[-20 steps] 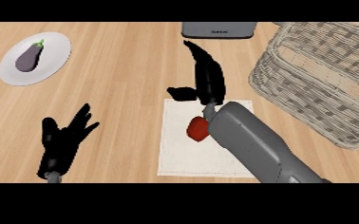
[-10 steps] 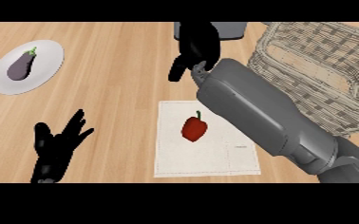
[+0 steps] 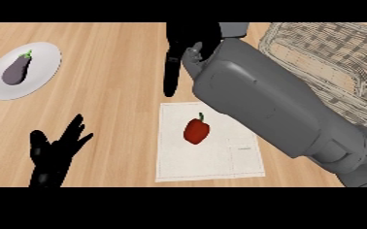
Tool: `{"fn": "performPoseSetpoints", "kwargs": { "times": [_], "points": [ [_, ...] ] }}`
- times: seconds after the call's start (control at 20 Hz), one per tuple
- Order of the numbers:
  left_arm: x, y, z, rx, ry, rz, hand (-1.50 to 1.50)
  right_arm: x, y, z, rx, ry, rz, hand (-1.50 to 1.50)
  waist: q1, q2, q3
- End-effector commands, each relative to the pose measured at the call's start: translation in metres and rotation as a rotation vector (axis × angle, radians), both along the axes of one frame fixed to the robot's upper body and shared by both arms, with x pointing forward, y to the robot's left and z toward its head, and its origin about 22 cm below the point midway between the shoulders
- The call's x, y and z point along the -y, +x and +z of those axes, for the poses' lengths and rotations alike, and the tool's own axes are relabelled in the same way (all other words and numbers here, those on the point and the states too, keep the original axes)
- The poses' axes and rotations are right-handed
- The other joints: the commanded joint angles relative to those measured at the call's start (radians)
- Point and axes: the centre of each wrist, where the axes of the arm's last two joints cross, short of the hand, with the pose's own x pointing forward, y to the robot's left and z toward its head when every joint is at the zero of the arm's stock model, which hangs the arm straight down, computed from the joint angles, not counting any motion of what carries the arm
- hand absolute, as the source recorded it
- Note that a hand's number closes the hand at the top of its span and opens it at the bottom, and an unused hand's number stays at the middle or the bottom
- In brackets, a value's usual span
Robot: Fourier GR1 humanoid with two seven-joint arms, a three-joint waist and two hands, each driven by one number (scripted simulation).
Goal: Pick the bell pepper from the placemat and place it in the basket
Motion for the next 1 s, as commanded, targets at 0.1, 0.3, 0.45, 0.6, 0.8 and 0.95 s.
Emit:
{"fn": "performPoseSetpoints", "kwargs": {
  "times": [0.1,0.3,0.45,0.6,0.8,0.95],
  "points": [
    [0.0,-0.009,-0.021,-0.113,0.017,0.04,0.0,-0.011,-0.025,0.033,-0.116,-0.164,-0.052,-1.5,-0.006,0.014,-0.009],
    [-0.013,-0.019,-0.014,-0.13,0.003,0.027,0.0,0.015,-0.026,0.036,-0.124,-0.121,-0.078,-1.5,0.006,0.016,-0.007],
    [-0.007,-0.025,-0.024,-0.132,-0.007,0.014,0.0,0.008,-0.032,0.028,-0.12,-0.097,-0.096,-1.5,0.018,0.022,-0.008],
    [0.004,-0.01,-0.009,-0.103,-0.005,-0.001,0.0,0.013,-0.04,0.004,-0.129,-0.082,-0.093,-1.5,0.021,0.025,-0.007],
    [0.001,-0.005,-0.009,-0.104,-0.007,0.014,0.0,0.03,-0.038,-0.023,-0.134,-0.07,-0.111,-1.5,0.025,0.031,-0.007],
    [0.003,-0.006,-0.022,-0.104,0.002,0.01,0.0,0.034,-0.049,-0.047,-0.112,-0.073,-0.1,-1.5,0.02,0.033,-0.008]
  ]
}}
